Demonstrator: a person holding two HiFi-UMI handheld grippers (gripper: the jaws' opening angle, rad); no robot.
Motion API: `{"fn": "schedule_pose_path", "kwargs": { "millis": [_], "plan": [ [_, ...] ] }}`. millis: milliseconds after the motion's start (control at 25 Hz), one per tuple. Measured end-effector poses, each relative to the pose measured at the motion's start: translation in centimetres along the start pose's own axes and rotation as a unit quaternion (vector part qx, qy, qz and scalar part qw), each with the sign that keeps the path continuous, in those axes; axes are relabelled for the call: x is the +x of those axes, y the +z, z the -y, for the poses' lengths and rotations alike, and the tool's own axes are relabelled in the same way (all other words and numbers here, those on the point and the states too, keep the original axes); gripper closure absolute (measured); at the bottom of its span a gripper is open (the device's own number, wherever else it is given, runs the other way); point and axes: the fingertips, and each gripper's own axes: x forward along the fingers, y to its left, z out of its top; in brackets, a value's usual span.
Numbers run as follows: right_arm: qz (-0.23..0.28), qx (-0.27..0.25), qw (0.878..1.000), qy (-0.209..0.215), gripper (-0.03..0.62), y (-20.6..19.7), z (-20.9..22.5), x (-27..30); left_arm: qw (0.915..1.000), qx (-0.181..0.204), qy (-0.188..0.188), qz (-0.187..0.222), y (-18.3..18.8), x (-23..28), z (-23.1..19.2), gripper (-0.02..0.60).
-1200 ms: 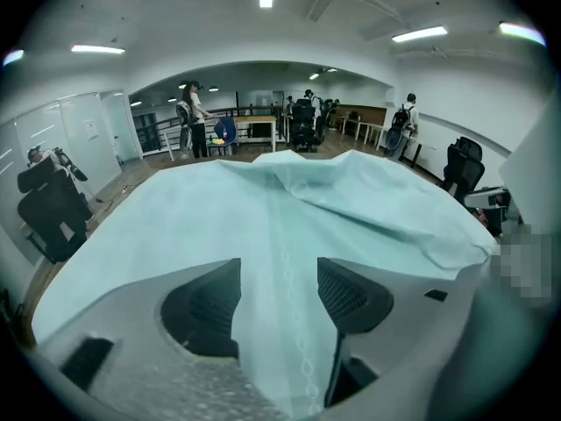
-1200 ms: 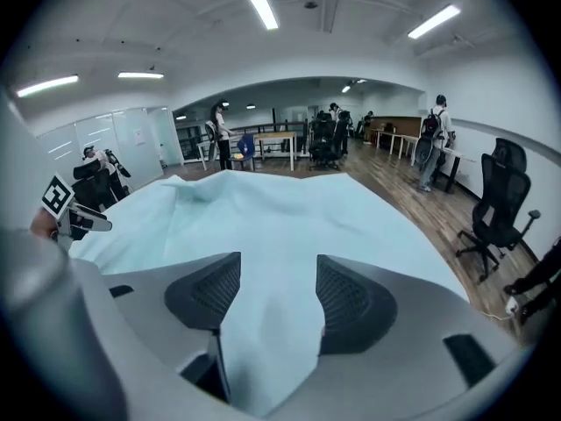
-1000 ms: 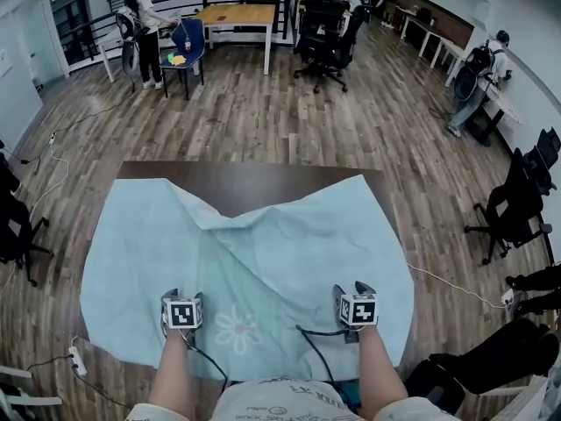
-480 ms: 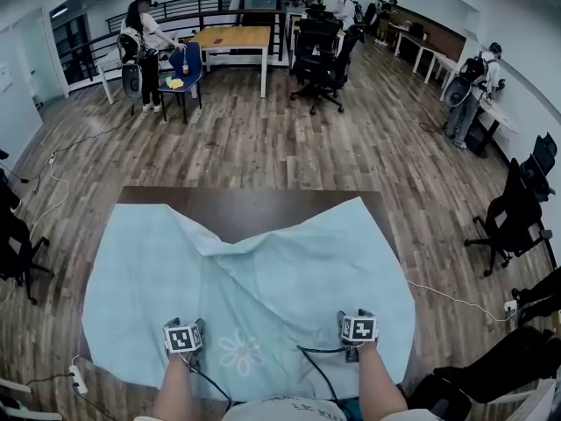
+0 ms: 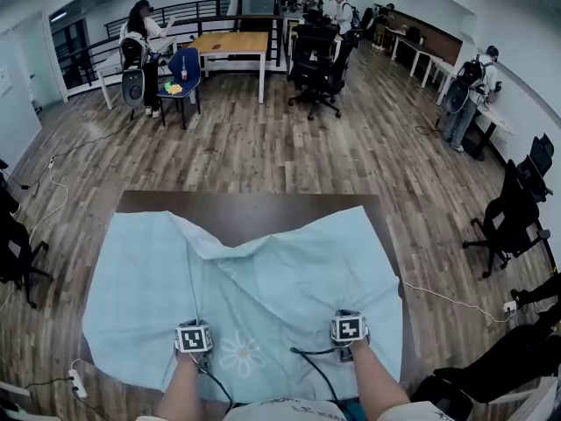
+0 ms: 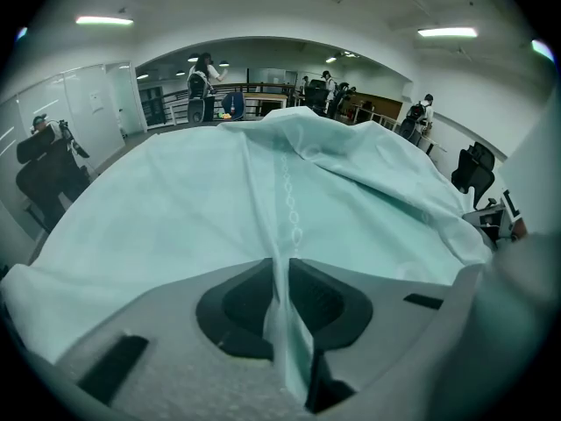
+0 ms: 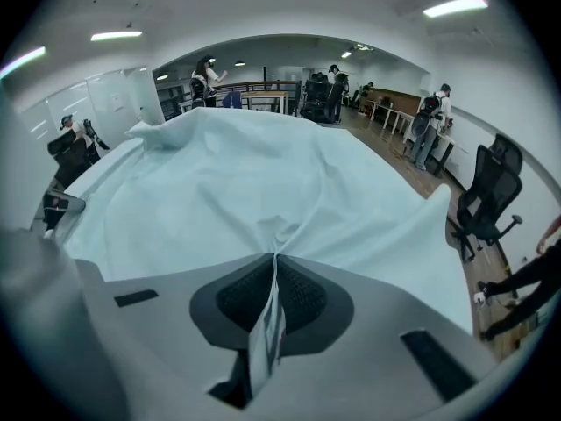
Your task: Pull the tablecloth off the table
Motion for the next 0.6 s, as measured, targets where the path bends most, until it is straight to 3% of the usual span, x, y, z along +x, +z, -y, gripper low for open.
{"fn": "schedule_pose_path", "kwargs": {
  "millis": [80, 200, 600],
  "plan": [
    [0.002, -0.009, 1.0, -0.012, 0.576, 0.1, -0.1, -0.2, 0.9999, 0.012, 0.003, -0.002, -0.1, 0.2, 0.5, 0.548],
    [0.006, 0.021, 1.0, -0.015, 0.576, -0.4, 0.1, 0.0, 0.9991, 0.04, 0.011, -0.004, -0.5, 1.1, 0.5, 0.568],
    [0.04, 0.062, 0.997, -0.024, 0.576, 1.0, -0.3, -2.0, 0.9993, -0.008, -0.011, 0.036, 1.9, -3.0, 0.9, 0.571]
  ]
}}
